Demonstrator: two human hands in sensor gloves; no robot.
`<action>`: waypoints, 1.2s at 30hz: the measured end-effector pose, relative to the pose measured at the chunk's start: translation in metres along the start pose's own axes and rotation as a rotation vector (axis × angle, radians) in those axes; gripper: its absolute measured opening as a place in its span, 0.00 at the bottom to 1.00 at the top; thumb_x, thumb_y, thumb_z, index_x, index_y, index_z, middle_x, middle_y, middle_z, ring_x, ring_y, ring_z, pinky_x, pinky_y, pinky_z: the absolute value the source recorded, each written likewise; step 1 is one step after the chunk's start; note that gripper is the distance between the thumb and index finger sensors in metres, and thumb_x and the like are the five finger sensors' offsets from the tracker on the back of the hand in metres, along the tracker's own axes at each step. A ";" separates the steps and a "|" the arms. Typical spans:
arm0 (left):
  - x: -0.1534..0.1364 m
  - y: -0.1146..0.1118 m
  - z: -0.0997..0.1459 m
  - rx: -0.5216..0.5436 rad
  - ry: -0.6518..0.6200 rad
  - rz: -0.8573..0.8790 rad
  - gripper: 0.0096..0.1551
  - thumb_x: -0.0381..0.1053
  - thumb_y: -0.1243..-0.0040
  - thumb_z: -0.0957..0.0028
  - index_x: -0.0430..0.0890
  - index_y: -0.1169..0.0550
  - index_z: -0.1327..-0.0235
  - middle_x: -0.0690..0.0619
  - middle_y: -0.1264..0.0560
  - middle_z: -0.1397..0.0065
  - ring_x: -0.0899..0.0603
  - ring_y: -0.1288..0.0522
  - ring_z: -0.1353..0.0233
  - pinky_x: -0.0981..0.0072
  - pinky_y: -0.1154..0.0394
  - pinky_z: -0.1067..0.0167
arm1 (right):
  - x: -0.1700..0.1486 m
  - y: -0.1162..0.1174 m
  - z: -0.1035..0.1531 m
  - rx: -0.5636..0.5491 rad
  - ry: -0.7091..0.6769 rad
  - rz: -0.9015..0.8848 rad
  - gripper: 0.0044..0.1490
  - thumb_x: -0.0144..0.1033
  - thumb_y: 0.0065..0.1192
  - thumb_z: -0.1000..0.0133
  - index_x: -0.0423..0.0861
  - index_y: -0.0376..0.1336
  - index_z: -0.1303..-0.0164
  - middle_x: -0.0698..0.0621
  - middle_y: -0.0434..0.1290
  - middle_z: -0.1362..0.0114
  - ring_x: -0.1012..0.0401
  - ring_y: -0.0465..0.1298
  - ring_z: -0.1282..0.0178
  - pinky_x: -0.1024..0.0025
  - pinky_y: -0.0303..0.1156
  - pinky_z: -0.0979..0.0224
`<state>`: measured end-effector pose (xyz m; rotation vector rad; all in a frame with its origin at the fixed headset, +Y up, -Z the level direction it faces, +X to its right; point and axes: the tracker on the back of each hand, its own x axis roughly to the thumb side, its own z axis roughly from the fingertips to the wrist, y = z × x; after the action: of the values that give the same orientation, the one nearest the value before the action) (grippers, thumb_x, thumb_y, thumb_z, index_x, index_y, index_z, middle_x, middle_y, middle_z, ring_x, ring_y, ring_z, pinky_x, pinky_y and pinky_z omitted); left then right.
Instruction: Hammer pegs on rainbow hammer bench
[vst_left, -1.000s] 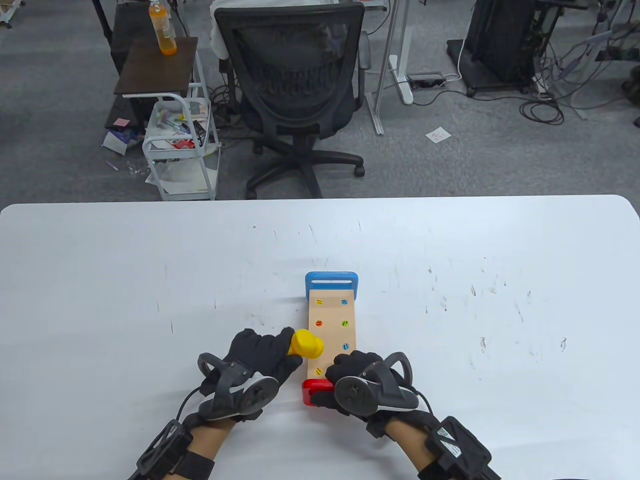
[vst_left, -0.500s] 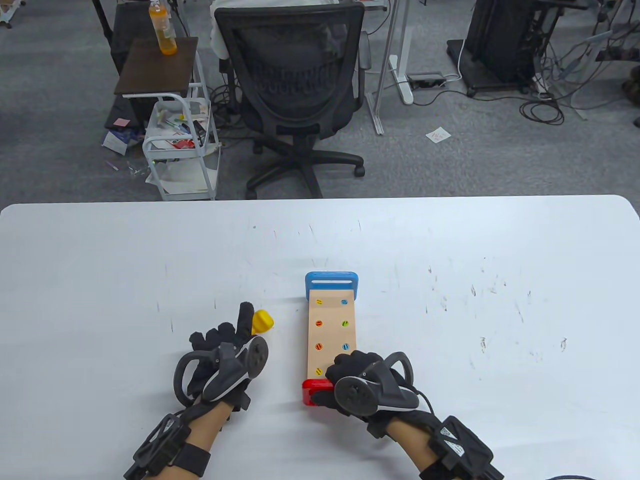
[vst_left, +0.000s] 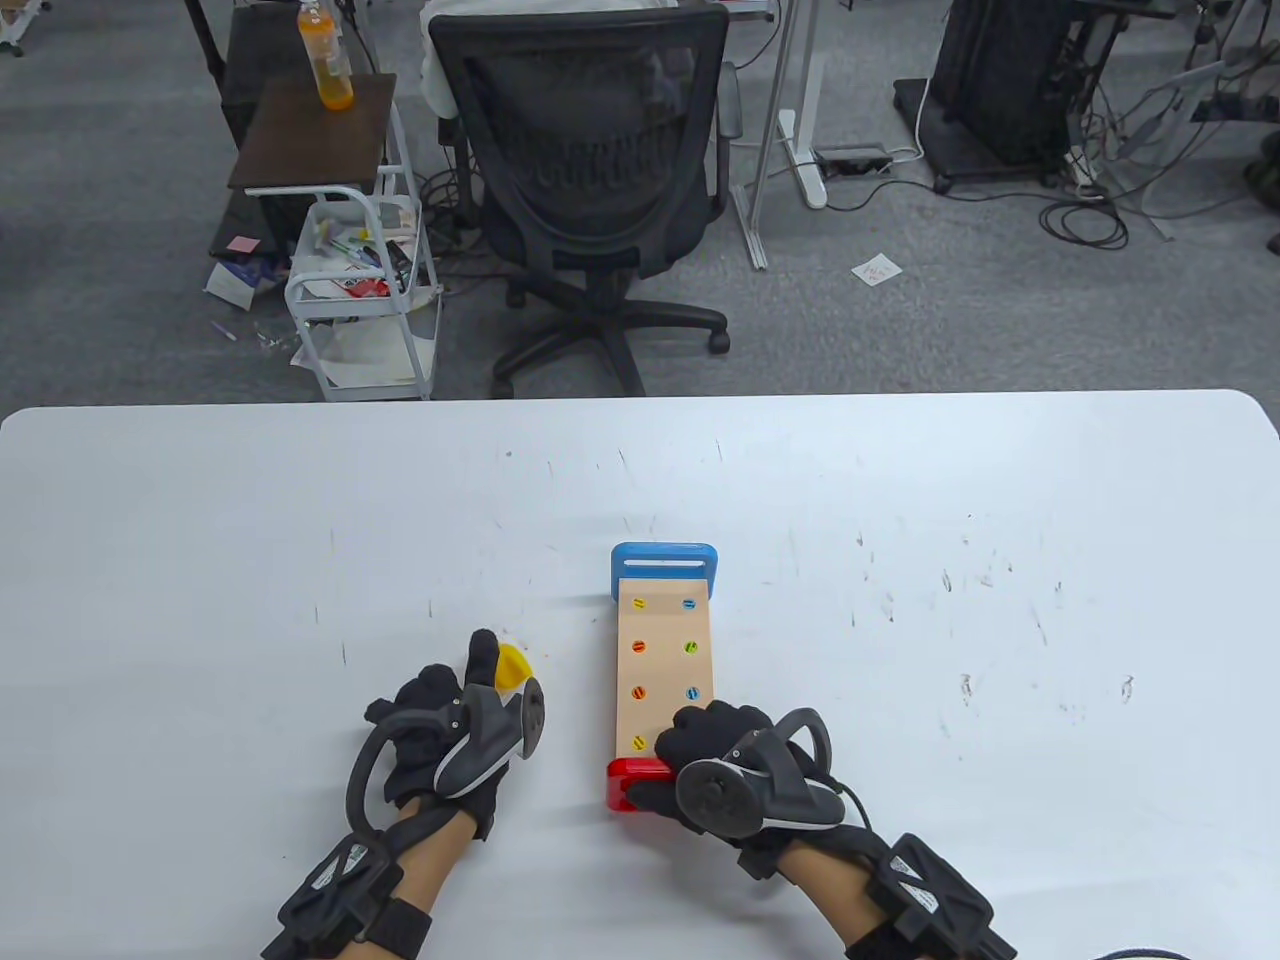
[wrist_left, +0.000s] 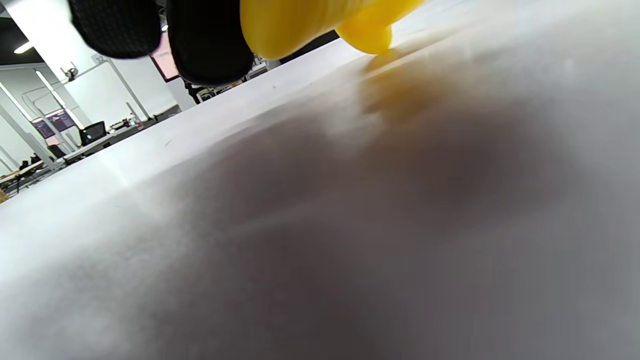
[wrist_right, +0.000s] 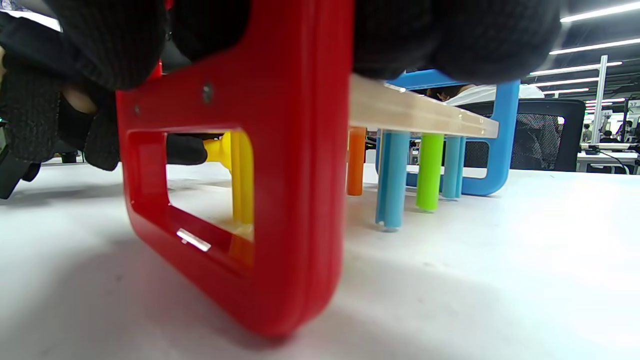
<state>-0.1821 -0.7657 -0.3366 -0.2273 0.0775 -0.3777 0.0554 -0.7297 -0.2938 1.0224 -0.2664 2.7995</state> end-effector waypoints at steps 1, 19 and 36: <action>0.002 -0.001 0.000 -0.004 -0.017 0.002 0.40 0.58 0.65 0.35 0.53 0.67 0.22 0.35 0.39 0.21 0.32 0.30 0.30 0.30 0.32 0.28 | -0.001 0.000 0.001 -0.003 0.004 -0.007 0.23 0.62 0.61 0.42 0.49 0.71 0.65 0.47 0.76 0.53 0.55 0.76 0.62 0.51 0.79 0.48; -0.005 0.009 0.010 0.064 -0.051 0.076 0.53 0.75 0.62 0.41 0.53 0.66 0.16 0.36 0.45 0.14 0.29 0.34 0.21 0.32 0.33 0.27 | -0.008 -0.010 0.015 -0.024 -0.065 -0.039 0.41 0.64 0.55 0.42 0.43 0.68 0.33 0.39 0.74 0.32 0.45 0.78 0.44 0.38 0.72 0.34; -0.020 0.029 0.032 0.303 -0.175 0.217 0.60 0.83 0.64 0.51 0.53 0.57 0.11 0.37 0.55 0.09 0.26 0.49 0.10 0.16 0.45 0.25 | -0.045 -0.042 0.028 -0.031 0.136 0.071 0.65 0.75 0.40 0.45 0.46 0.29 0.11 0.31 0.32 0.08 0.24 0.33 0.16 0.14 0.28 0.35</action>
<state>-0.1865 -0.7259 -0.3115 0.0484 -0.1266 -0.1493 0.1154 -0.6984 -0.2969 0.8274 -0.3341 2.9021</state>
